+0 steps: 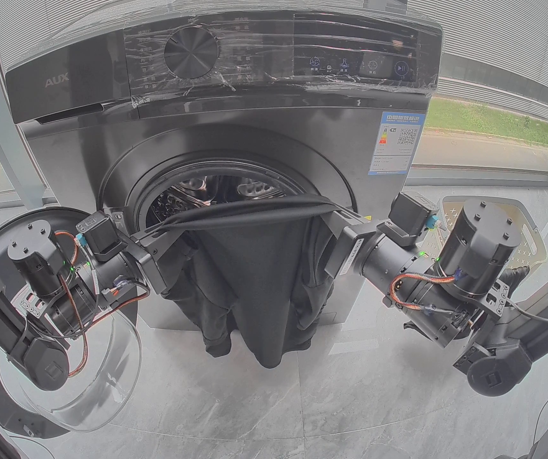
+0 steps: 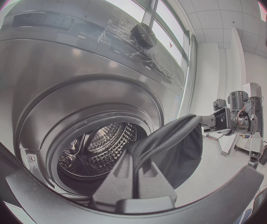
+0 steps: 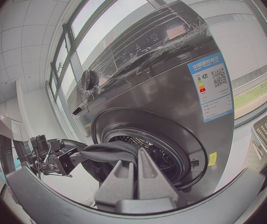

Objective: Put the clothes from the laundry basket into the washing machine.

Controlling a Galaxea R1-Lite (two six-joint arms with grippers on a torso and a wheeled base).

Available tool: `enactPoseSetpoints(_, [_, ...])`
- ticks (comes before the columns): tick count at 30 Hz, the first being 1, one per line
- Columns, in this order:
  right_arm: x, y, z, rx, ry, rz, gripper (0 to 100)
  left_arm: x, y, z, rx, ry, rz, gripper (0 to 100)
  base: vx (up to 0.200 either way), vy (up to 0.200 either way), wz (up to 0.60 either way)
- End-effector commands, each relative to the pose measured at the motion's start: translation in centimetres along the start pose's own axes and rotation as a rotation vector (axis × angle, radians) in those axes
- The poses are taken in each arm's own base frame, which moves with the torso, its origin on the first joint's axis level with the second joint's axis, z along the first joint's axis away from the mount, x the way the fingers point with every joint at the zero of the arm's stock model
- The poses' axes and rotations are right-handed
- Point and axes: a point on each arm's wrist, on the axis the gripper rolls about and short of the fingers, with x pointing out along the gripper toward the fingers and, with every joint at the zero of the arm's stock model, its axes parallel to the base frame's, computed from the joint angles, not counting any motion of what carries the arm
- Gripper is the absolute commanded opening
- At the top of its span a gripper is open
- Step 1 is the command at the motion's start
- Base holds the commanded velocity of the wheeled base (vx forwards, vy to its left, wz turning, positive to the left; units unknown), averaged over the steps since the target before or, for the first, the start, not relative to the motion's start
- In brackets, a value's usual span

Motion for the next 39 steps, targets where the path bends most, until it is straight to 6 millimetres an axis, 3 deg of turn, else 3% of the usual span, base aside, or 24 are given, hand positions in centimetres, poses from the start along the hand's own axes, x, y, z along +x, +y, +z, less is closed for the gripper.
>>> enactPoseSetpoints(1, [-0.1, 0.0, 0.2, 0.0, -0.003, 0.002, 0, 0.0, 0.0, 0.4, 0.004, -0.013, 0.0, 0, 0.0, 0.0, 0.0])
enactPoseSetpoints(10, [-0.1, 0.5, 0.0, 0.003, 0.0, 0.018, 0, -0.2, 0.0, 0.0, -0.004, 0.005, -0.008, 0, 0.0, 0.0, 0.0])
enactPoseSetpoints(11, [-0.1, 0.7, 0.0, 0.004, 0.0, 0.021, 0, -0.3, -0.1, -0.2, -0.006, 0.014, -0.009, 100, 0.0, 0.0, 0.0])
enactPoseSetpoints(14, [0.1, 0.8, -0.1, 0.005, 0.0, 0.024, 0, -0.7, -0.6, -0.9, -0.022, 0.047, -0.023, 100, 0.0, 0.0, 0.0])
enactPoseSetpoints(18, [0.8, 0.9, -1.1, 0.006, 0.018, 0.028, 0, -2.6, -2.7, -4.4, -0.105, 0.223, -0.14, 100, 0.0, 0.0, 0.0])
enactPoseSetpoints(20, [1.0, 1.6, -1.7, 0.01, 0.026, 0.046, 0, -2.3, -3.0, -6.2, -0.114, 0.286, -0.181, 100, 0.0, 0.0, 0.0])
enactPoseSetpoints(29, [1.1, 2.2, -1.5, 0.017, 0.019, 0.065, 0, -2.0, -2.8, -7.2, -0.104, 0.315, -0.171, 100, 0.0, 0.0, 0.0])
enactPoseSetpoints(39, [0.7, 3.3, -1.4, 0.029, 0.009, 0.098, 0, 0.7, -2.3, -9.7, -0.11, 0.336, -0.169, 100, 0.0, 0.0, 0.0])
